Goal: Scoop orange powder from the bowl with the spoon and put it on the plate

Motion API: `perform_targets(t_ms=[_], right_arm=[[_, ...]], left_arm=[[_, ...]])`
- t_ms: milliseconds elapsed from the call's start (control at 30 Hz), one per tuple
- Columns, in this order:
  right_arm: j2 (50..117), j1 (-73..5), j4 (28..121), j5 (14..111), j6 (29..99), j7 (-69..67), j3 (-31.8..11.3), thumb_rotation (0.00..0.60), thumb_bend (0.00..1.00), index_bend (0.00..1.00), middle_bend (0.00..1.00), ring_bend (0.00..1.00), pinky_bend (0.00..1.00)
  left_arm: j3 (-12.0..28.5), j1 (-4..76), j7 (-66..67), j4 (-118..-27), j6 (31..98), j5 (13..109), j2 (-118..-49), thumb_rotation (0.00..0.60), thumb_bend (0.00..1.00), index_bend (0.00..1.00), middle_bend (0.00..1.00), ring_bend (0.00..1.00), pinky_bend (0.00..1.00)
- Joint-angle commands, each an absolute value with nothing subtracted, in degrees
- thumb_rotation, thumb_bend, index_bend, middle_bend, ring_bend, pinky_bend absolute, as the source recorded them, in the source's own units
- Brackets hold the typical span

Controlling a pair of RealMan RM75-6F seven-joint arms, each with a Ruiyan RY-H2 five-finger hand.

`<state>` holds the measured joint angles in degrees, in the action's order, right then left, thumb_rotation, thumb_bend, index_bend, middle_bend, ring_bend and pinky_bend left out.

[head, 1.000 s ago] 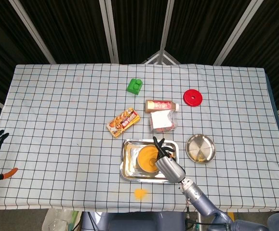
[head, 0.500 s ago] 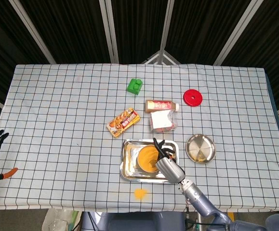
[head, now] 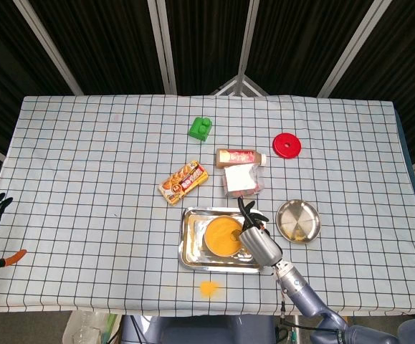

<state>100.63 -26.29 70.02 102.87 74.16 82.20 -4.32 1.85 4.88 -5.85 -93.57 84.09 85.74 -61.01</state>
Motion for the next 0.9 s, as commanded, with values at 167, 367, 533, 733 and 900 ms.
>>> perform_targets(t_ms=[167, 367, 533, 733, 900], right_arm=[[99.25, -26.24, 72.47, 103.53, 74.59, 81.90, -4.05, 0.600, 0.87, 0.75, 0.67, 0.31, 0.00], [98.14, -26.42, 74.14, 103.95, 74.76, 82.64, -4.55, 0.600, 0.87, 0.75, 0.67, 0.31, 0.00], [97.90, -26.38, 73.74, 103.27, 74.56, 83.00, -5.22, 0.600, 0.87, 0.75, 0.67, 0.31, 0.00], [98.12, -26.35, 72.39, 102.83, 74.60, 82.74, -5.54, 0.600, 0.87, 0.75, 0.67, 0.31, 0.00], [98.71, -26.18, 71.11, 102.71, 74.53, 82.42, -5.10, 0.600, 0.87, 0.75, 0.67, 0.31, 0.00]], left_arm=[[1.82, 4.88, -5.86, -93.62, 84.04, 85.75, -61.01, 0.600, 0.01, 0.00, 0.00, 0.00, 0.00], [1.77, 4.79, -5.91, -93.67, 84.18, 85.83, -61.00, 0.600, 0.01, 0.00, 0.00, 0.00, 0.00], [1.80, 4.80, -6.02, -93.74, 84.07, 85.66, -60.94, 0.600, 0.01, 0.00, 0.00, 0.00, 0.00], [1.83, 4.84, -6.07, -93.74, 83.94, 85.57, -60.92, 0.600, 0.01, 0.00, 0.00, 0.00, 0.00], [1.81, 4.84, -6.10, -93.77, 83.91, 85.56, -60.91, 0.600, 0.01, 0.00, 0.00, 0.00, 0.00]])
